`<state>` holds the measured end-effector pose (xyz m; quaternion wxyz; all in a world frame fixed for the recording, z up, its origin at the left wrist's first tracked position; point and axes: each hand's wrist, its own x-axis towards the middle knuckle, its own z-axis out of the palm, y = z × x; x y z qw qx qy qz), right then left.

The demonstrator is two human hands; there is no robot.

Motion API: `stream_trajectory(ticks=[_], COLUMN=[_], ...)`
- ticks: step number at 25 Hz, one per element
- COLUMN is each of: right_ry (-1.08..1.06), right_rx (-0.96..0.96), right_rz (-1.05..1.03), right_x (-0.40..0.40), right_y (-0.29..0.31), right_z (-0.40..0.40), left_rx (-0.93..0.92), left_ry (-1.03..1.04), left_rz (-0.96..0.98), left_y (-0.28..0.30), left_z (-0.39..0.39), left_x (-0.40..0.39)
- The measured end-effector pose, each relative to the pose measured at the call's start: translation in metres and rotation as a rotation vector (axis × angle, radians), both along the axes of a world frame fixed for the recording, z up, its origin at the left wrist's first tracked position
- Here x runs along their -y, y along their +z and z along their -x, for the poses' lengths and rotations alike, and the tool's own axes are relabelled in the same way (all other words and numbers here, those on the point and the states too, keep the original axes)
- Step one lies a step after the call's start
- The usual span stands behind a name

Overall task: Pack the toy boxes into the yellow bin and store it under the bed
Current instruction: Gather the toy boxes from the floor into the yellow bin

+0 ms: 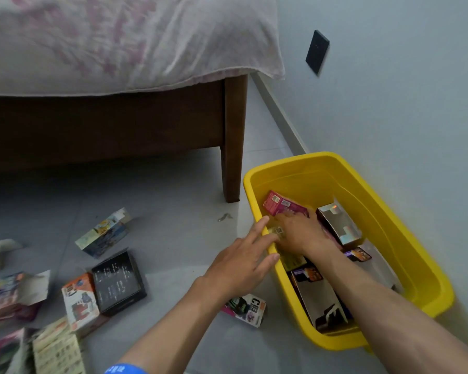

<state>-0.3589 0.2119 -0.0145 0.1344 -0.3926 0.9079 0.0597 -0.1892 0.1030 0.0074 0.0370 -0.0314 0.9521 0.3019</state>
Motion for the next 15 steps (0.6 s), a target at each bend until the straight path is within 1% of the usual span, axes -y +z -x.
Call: stream_trajectory(ticks=[2, 5, 7, 8, 9, 10, 11, 12, 13, 14, 15], right_ry=[-0.016, -0.024, -0.002, -0.003, -0.02, -0.054, -0.097, -0.143, -0.178, -0.168, -0.123], right_rx=[0.048, 0.072, 0.01, -0.033, -0.067, -0.082, -0.088, -0.092, -0.104, -0.105, -0.097], right_rz=[-0.115, -0.252, -0.281, -0.248, -0.165, -0.033, 0.144, 0.351, 0.578, 0.788, 0.942], right_x=[0.008, 0.009, 0.007, 0.006, 0.006, 0.006, 0.006, 0.004, -0.001, -0.006, -0.01], right_y=[-0.014, -0.013, -0.007, 0.0, 0.007, 0.015, 0.024, 0.033, 0.047, 0.059, 0.065], right_z=[-0.002, 0.012, 0.014, 0.012, 0.009, 0.004, -0.001, -0.01, -0.018, -0.032, -0.053], left_rx=[0.023, 0.04, 0.029, 0.017, 0.003, -0.02, -0.065, -0.115, -0.162, -0.154, -0.089], left_ry=[0.001, 0.022, 0.037, 0.031, 0.008, -0.023, -0.029, 0.021, 0.142, 0.295, 0.361], left_rz=[0.005, -0.012, -0.034, -0.05, -0.067, -0.081, -0.086, -0.103, -0.123, -0.149, -0.121], left_y=[0.001, 0.007, 0.007, 0.005, 0.004, 0.005, 0.005, 0.005, 0.005, 0.0, -0.011], left_z=[-0.003, 0.007, 0.013, 0.013, 0.011, 0.008, 0.005, -0.003, -0.008, -0.016, -0.028], left_x=[0.001, -0.006, -0.013, -0.015, -0.014, -0.011, -0.004, 0.005, 0.016, 0.027, 0.036])
